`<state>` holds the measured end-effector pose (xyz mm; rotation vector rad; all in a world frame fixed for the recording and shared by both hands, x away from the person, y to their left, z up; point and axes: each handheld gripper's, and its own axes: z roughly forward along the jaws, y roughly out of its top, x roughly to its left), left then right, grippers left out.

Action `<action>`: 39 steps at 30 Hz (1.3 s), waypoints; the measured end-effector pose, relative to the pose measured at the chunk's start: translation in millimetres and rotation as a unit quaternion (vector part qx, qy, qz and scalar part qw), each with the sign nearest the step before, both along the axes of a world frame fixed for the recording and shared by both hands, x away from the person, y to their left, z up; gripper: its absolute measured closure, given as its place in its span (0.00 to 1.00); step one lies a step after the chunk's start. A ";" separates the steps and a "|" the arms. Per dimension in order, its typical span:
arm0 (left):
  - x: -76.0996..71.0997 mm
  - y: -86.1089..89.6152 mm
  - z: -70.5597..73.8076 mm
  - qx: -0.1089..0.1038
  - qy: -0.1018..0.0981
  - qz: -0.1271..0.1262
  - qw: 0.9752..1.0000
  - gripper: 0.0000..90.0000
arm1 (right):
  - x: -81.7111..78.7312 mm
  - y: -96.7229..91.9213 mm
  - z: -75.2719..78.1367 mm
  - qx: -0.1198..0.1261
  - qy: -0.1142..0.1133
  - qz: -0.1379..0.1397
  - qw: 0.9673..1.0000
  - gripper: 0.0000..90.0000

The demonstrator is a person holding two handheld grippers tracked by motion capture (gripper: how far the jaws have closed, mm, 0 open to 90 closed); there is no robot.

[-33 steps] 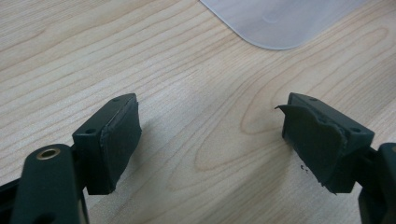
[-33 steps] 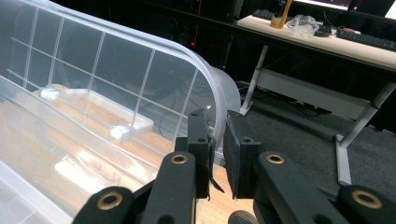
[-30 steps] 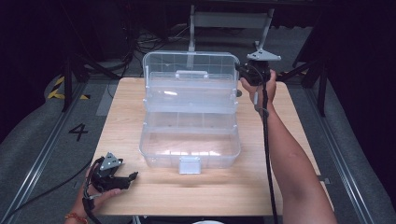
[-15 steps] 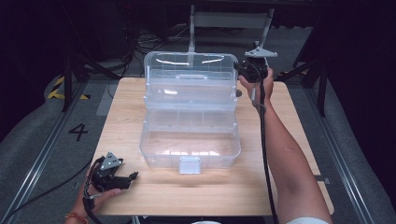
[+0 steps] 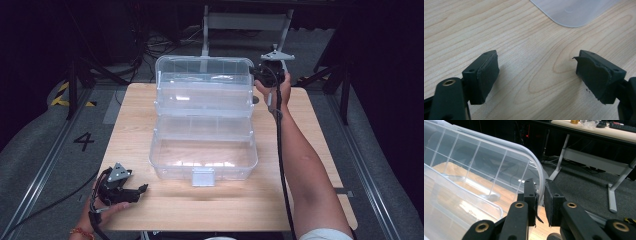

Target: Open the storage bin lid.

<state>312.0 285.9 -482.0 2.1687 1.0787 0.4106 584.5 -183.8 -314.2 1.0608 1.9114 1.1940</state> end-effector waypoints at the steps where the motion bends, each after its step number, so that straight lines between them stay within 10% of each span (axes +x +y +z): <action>1: -0.1 -0.1 0.0 -0.001 0.001 0.000 1.000 0.21 | 1.4 0.0 -0.5 0.000 0.001 0.000 1.000 0.90; 39: 1.6 0.8 0.2 0.000 0.002 -0.008 1.000 0.21 | 45.0 2.4 -39.5 -0.001 0.055 -0.014 0.998 0.89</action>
